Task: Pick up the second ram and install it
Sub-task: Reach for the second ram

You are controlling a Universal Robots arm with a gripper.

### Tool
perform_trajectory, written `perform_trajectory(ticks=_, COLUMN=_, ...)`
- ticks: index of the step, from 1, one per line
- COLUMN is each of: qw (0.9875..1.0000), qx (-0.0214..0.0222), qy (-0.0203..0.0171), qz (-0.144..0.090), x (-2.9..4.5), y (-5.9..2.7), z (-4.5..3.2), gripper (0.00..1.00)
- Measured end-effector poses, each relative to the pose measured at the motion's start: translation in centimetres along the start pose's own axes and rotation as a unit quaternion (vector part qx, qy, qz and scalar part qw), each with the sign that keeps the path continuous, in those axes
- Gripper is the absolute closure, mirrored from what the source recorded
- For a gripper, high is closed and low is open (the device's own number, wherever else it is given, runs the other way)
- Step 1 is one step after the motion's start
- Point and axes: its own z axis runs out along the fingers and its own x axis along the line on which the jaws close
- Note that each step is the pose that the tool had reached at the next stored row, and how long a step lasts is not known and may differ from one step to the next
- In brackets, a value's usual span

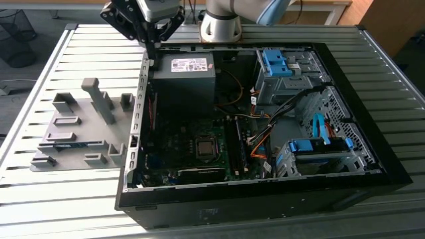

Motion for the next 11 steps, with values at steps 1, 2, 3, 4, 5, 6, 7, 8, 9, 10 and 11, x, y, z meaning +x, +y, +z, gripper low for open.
perform_trajectory(ticks=1, qw=1.0000, qx=0.0000, qy=0.0000, qz=0.000, x=0.12, y=-0.01, z=0.00, gripper=0.89)
perform_trajectory(ticks=2, qw=1.0000, qx=0.0000, qy=0.0000, qz=0.000, x=0.28, y=-0.02, z=0.01, gripper=0.89)
perform_trajectory(ticks=3, qw=1.0000, qx=0.0000, qy=0.0000, qz=0.000, x=0.42, y=-0.03, z=0.02, gripper=0.89)
perform_trajectory(ticks=4, qw=1.0000, qx=0.0000, qy=0.0000, qz=0.000, x=0.58, y=-0.04, z=0.03, gripper=0.89)
perform_trajectory(ticks=5, qw=1.0000, qx=0.0000, qy=0.0000, qz=0.000, x=0.78, y=-0.06, z=0.04, gripper=0.89)
perform_trajectory(ticks=6, qw=1.0000, qx=0.0000, qy=0.0000, qz=0.000, x=1.02, y=-0.08, z=0.05, gripper=0.89)
perform_trajectory(ticks=7, qw=1.0000, qx=0.0000, qy=0.0000, qz=0.000, x=1.25, y=-0.10, z=0.07, gripper=0.89)
perform_trajectory(ticks=8, qw=1.0000, qx=0.0000, qy=0.0000, qz=0.000, x=1.51, y=-0.12, z=0.08, gripper=0.89)
perform_trajectory(ticks=9, qw=1.0000, qx=0.0001, qy=0.0001, qz=0.000, x=1.83, y=-0.16, z=0.09, gripper=0.89)
perform_trajectory(ticks=10, qw=1.0000, qx=0.0000, qy=0.0001, qz=0.000, x=2.17, y=-0.19, z=0.10, gripper=0.89)
perform_trajectory(ticks=11, qw=1.0000, qx=0.0000, qy=0.0000, qz=0.000, x=2.54, y=-0.24, z=0.12, gripper=0.89)
